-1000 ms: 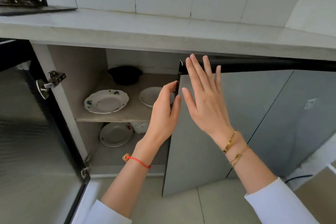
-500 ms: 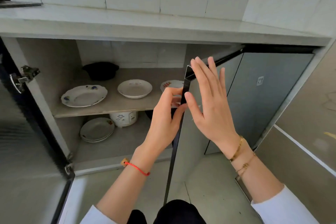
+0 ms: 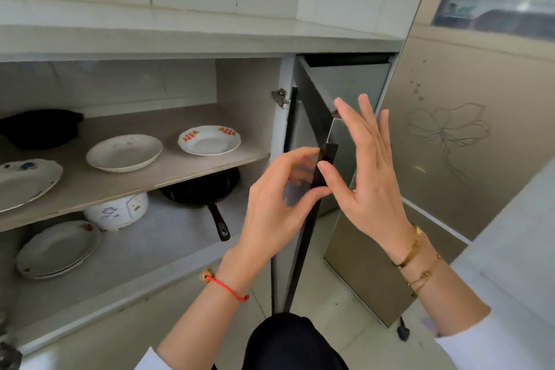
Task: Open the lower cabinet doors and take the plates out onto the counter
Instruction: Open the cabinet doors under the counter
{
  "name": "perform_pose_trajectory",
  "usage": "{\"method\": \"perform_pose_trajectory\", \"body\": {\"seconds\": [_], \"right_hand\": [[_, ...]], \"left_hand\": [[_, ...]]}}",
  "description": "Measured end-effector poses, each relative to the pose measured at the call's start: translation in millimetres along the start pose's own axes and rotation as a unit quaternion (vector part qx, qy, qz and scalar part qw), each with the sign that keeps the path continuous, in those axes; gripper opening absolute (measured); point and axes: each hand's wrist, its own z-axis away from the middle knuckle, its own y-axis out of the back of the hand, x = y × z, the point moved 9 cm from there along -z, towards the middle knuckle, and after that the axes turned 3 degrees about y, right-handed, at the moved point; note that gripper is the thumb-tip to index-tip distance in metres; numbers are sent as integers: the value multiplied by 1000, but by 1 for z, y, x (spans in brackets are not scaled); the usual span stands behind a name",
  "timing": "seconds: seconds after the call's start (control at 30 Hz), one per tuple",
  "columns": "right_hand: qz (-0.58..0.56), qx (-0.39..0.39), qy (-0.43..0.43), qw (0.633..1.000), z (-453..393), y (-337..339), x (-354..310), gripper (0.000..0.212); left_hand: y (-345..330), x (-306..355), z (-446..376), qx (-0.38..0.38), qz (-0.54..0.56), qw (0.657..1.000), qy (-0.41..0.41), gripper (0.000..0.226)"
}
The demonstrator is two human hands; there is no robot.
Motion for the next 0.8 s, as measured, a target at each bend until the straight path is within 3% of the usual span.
{"method": "perform_pose_trajectory", "body": {"seconds": [0.33,0.53,0.8], "right_hand": [[119,-27,-22,992,24,37,42,63],[150,-28,-39,987,34,52,68,62],[239,-37,-70,968,49,75,112,61]], "left_hand": [[-66,6,-4,1,-61,996,-67,50],[-106,8,-22,-69,-53,990,-113,73],[-167,2,-38,-120,-103,978,-139,82]]}}
